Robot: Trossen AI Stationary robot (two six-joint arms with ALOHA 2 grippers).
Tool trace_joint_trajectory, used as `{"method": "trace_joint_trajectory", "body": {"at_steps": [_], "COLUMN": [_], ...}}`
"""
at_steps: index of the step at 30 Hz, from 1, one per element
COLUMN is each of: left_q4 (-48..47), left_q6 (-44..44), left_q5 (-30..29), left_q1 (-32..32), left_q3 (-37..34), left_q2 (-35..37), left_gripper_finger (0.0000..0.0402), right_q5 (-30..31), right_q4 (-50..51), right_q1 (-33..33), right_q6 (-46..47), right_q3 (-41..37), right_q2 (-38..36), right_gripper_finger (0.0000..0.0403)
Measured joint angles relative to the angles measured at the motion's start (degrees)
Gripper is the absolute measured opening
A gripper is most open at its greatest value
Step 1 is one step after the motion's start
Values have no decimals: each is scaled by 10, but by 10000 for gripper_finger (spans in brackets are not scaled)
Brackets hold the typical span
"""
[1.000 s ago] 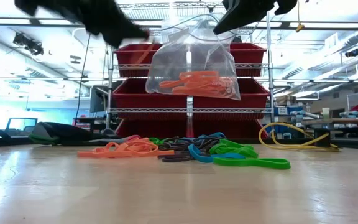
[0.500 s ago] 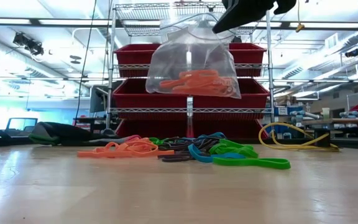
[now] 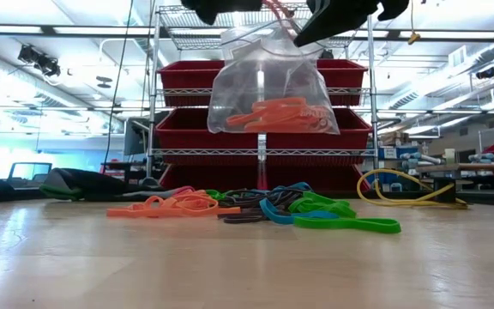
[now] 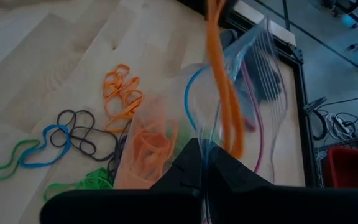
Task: Sort rubber bands
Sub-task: Put the orange rubber band into the transparent zip bag
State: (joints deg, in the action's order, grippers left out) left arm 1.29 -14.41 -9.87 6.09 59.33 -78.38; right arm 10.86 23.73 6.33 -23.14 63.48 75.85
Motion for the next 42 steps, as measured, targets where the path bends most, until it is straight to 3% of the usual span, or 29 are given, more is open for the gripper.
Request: {"method": "trace_joint_trajectory", "body": {"at_steps": [13,19,22,33,36,42], "left_q4": [-31,-43,-53,-103,-95,-159], "left_q6": [1,0,0,20,31,90], "left_q5": [-71,-76,-81,-177,-190,-207], "left_q1": [-20,-19,-13,34,46,48], "left_q3": [0,0,0,-1,0,-36], "left_q2": [0,0,0,46,77,108], "left_gripper_finger": [1,5,34,207,222,216], "right_q5": [0,0,0,1,1,1], "right_q4": [0,0,0,5,5,5], "right_q1": [0,0,0,0,0,0], "right_q6": [0,1,1,2,3,4], "right_q3": [0,0,0,0,0,0], "right_q2": [0,0,0,0,0,0], "right_gripper_finger": [0,0,0,0,0,0]}}
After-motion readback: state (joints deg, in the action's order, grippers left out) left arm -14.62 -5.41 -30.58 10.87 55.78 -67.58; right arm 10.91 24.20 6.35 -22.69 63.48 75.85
